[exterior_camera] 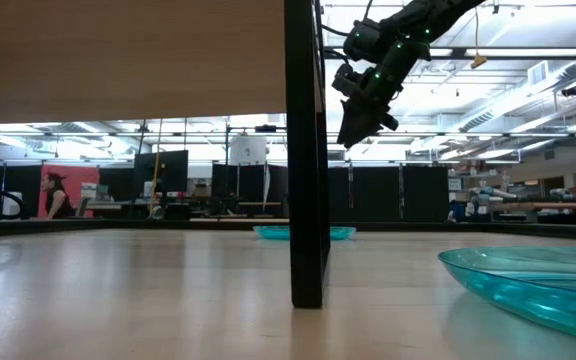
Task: Place and stack plates onto a shelf
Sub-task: Stack the top blue plate on top of the red plate on the shelf
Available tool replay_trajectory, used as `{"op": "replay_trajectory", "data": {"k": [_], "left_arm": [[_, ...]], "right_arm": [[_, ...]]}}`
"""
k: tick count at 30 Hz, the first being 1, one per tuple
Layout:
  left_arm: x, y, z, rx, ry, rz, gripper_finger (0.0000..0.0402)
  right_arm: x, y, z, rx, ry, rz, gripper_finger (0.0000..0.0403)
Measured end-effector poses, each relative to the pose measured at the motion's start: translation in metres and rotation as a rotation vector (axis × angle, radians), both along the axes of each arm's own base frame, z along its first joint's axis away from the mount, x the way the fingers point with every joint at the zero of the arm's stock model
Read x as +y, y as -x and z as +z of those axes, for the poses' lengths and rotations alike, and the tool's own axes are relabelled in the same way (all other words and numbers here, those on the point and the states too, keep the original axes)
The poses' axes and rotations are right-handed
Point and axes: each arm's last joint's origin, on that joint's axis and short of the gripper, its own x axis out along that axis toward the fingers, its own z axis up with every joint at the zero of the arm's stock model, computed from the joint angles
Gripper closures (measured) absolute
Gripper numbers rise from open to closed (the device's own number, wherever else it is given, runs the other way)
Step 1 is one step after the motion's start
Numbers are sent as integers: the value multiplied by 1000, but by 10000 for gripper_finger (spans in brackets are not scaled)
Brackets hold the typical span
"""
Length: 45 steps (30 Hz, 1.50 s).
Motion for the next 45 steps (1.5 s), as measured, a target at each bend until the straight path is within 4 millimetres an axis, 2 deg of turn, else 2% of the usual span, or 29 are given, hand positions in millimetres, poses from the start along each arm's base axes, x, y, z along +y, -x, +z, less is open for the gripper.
{"op": "replay_trajectory", "data": {"k": [7,16,23,30,45], "left_arm": [[1,-2,0,-34,-60,17,230],[8,-22,8,-297,-394,-42,230],[7,-33,16,-435,-406,-39,230],[7,-34,16,-440,-405,-37,230],[7,-34,16,-440,-405,-36,230]], "right_arm": [[0,0,0,0,0,0,278],[7,-4,0,-3,-5,15,278],[7,-6,-3,-1,-14,19,278],[4,-8,-26,-37,-70,22,278],[12,0,-75,-103,-112,-24,278]]}}
